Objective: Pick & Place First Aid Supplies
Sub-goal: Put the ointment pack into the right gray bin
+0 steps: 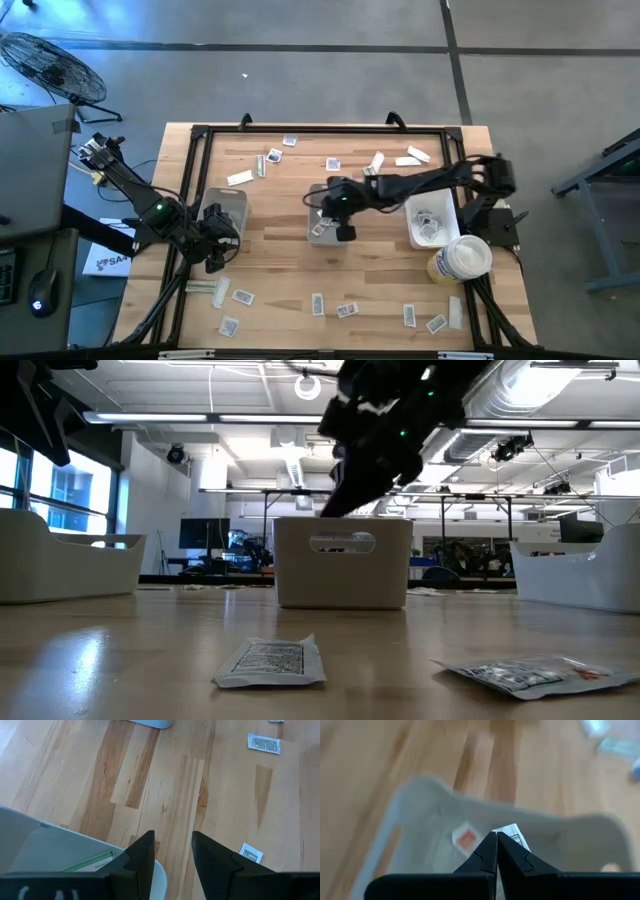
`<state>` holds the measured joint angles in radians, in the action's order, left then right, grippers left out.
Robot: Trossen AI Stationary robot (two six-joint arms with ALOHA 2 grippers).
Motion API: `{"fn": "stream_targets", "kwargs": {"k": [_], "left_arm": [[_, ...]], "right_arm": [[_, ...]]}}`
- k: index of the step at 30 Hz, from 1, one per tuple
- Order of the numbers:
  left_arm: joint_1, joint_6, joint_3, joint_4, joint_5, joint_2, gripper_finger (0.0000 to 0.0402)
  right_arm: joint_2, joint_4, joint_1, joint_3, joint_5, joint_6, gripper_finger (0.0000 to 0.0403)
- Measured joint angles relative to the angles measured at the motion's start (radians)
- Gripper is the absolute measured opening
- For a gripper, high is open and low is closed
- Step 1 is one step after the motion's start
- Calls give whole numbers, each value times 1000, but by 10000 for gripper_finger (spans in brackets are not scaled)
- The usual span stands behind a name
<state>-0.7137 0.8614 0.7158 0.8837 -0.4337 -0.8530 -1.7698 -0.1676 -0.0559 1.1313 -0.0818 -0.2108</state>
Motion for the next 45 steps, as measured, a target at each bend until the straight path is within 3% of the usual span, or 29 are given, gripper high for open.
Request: {"fn": "stream_targets", "kwargs": {"k": [8,20,30,45], "left_arm": [[0,0,0,0,0,0,128],[0,0,0,0,0,0,128],[0,0,0,0,0,0,128],[0,0,0,0,0,0,128]], "right_arm": [[-132,-237,-18,148,86,-1,8],[-133,-255,17,227,83,8,103],[-133,-252,169,332,144,14,113],[-173,72,461,231,116,314,113]]}}
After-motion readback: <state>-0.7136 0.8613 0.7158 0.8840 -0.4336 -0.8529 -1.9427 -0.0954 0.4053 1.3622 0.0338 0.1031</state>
